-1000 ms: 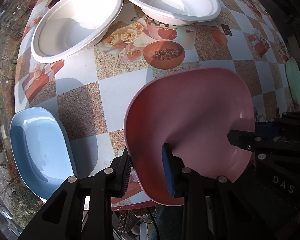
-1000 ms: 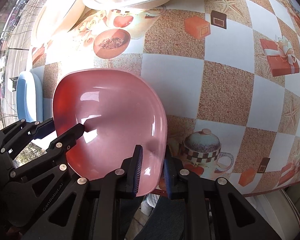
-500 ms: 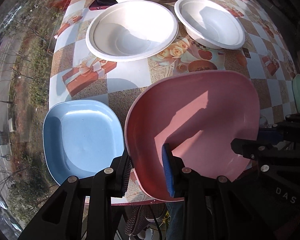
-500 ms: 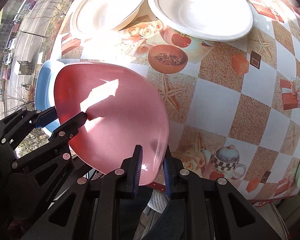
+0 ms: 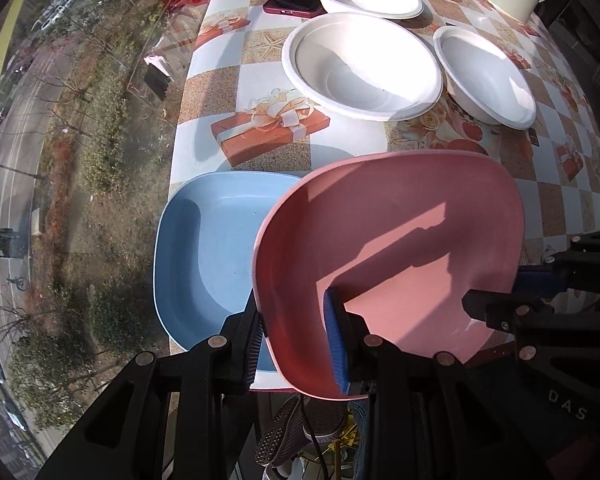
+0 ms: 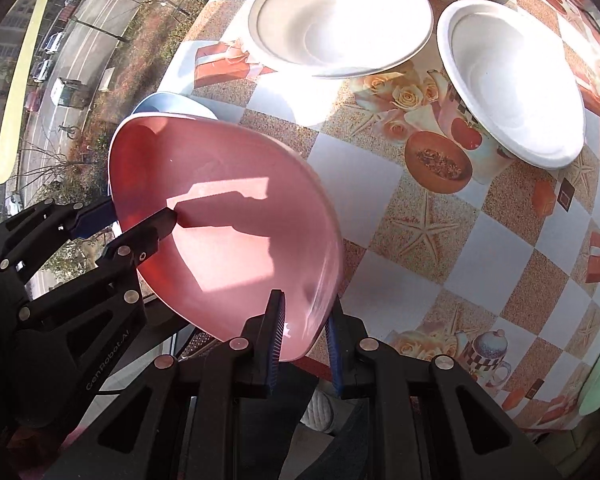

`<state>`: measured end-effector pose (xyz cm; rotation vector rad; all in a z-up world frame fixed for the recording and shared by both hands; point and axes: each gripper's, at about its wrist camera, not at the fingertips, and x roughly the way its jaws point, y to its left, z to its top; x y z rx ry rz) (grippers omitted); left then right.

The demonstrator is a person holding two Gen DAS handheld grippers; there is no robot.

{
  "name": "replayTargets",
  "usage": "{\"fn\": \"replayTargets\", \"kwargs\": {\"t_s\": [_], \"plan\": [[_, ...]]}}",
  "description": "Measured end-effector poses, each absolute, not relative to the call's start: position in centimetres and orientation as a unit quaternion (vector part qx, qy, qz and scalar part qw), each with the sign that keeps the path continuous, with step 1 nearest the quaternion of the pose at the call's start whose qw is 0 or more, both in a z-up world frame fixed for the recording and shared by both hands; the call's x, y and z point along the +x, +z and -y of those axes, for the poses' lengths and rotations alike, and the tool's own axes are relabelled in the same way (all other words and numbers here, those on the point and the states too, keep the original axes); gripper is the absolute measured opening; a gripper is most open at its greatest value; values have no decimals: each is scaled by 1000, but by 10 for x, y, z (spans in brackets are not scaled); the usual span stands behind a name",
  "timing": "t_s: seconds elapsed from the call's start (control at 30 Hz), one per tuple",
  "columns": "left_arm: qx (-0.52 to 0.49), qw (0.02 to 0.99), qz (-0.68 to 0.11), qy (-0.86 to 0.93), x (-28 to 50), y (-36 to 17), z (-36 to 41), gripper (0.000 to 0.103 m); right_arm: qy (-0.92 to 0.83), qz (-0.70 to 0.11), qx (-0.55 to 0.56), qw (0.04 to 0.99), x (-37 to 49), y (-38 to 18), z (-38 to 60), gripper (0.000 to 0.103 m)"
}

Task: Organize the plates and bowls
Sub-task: 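Lift the pink plate, lower it onto the blue plate, open right gripper, then move the right gripper across the table to the mint-green square plate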

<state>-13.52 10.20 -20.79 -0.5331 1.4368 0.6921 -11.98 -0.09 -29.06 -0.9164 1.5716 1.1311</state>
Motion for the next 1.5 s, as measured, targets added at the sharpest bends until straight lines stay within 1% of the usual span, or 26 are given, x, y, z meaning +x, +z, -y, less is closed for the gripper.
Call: {"fn": "replayTargets", "kwargs": {"t_s": [0.13, 0.53, 0.83, 0.97, 1.07, 1.13, 1.17, 1.2, 1.23, 1.27, 1.3, 1.33, 1.4, 1.43, 1.47, 1.5], "plan": [[-240, 660, -636, 320, -130, -212, -119, 32, 474, -640, -383, 468, -121, -293, 5, 23], [-228, 655, -632, 347, -160, -206, -162, 32, 499, -641, -386, 437, -144, -305, -8, 23], [-215, 641, -651, 344, -172, -208, -174, 32, 487, -670, -379, 412, -143, -324, -7, 23], [-223, 639, -649, 347, -175, -210, -179, 33, 476, -681, -368, 416, -134, -336, -7, 23], [-243, 641, -637, 352, -175, -211, -185, 44, 475, -686, -350, 425, -122, -340, -6, 23], [-241, 644, -630, 360, -176, -206, -182, 62, 476, -683, -347, 431, -119, -339, -7, 24], [-237, 647, -627, 362, -176, -204, -180, 65, 476, -680, -349, 435, -116, -338, -4, 24], [-232, 650, -626, 362, -175, -203, -178, 71, 475, -676, -352, 439, -115, -336, -2, 27], [-226, 651, -626, 365, -175, -202, -176, 72, 474, -672, -354, 445, -113, -332, 1, 34], [-224, 651, -627, 365, -174, -203, -175, 74, 471, -667, -356, 455, -109, -330, 5, 56], [-226, 651, -626, 364, -175, -202, -174, 75, 469, -663, -356, 464, -103, -328, 9, 67], [-230, 651, -625, 364, -175, -202, -173, 75, 467, -663, -352, 467, -96, -325, 14, 69], [-240, 652, -622, 362, -174, -201, -170, 76, 461, -669, -344, 472, -88, -319, 21, 70], [-247, 653, -619, 359, -174, -200, -168, 76, 458, -669, -342, 475, -82, -318, 26, 73], [-254, 655, -617, 355, -172, -199, -165, 76, 454, -669, -340, 480, -81, -320, 27, 84], [-259, 657, -616, 350, -170, -198, -162, 77, 449, -668, -340, 486, -75, -319, 34, 91]]}}
